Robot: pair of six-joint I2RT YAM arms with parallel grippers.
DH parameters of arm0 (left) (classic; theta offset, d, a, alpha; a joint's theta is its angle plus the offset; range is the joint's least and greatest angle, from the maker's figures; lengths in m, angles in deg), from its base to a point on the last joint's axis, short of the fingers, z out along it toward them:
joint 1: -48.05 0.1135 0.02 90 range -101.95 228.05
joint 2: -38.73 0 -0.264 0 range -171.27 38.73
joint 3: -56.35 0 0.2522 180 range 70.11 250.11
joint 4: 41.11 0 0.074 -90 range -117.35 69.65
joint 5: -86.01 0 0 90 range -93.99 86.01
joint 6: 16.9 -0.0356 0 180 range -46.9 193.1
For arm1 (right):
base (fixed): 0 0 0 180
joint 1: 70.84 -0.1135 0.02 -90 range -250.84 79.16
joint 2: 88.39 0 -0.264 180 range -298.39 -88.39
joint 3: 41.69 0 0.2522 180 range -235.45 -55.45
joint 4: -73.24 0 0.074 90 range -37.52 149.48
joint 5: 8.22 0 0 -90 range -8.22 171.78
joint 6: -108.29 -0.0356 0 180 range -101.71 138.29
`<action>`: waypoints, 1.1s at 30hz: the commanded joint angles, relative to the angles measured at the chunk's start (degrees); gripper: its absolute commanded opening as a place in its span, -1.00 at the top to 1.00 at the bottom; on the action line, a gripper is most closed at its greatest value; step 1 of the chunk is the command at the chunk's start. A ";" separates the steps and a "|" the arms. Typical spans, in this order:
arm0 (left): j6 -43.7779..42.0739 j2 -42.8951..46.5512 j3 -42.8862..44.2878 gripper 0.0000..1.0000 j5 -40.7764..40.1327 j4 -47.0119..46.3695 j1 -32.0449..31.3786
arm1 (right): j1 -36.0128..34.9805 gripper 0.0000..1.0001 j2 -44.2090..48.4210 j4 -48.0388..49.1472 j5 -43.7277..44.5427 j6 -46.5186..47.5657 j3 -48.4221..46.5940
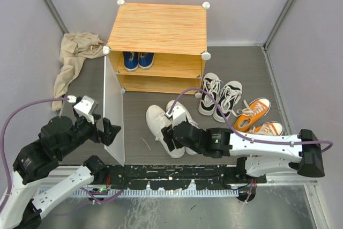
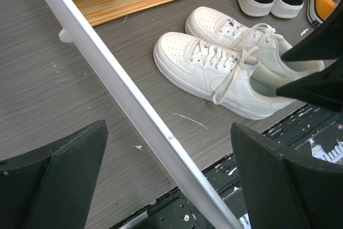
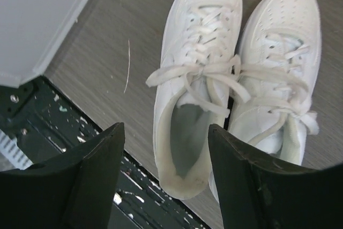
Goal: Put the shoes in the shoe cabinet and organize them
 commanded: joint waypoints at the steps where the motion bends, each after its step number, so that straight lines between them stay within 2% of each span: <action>1: 0.34 0.56 -0.17 -0.96 -1.13 -0.71 0.01 | -0.42 -0.35 -0.98 0.36 -6.45 4.82 1.61; 7: 0.49 1.34 -0.34 -0.96 -2.07 0.17 0.08 | -0.41 -0.31 -1.20 0.16 -8.17 9.18 4.17; 12: 0.52 2.27 -0.61 -0.96 -3.24 0.34 0.04 | -0.41 -0.24 -2.01 1.92 -14.44 12.39 6.02; 20: -0.06 1.49 -0.61 -0.96 -3.23 0.40 0.02 | -0.35 -0.18 -9.86 5.90 -21.07 16.69 7.42; 26: -0.16 1.88 -0.39 -0.96 -3.46 0.51 0.07 | -0.37 0.28 -15.32 6.18 -20.86 17.33 6.77; 27: -0.05 2.12 -0.43 -0.96 -3.50 0.57 0.05 | -0.41 0.39 -15.73 6.22 -20.97 17.33 6.53; 30: 0.04 2.72 -0.52 -0.96 -3.63 0.74 0.08 | -0.40 0.94 -16.59 6.35 -19.99 16.71 5.28; 33: 0.13 3.19 -0.31 -0.96 -3.81 1.17 0.05 | -0.37 0.98 -16.23 5.93 -18.37 15.62 2.49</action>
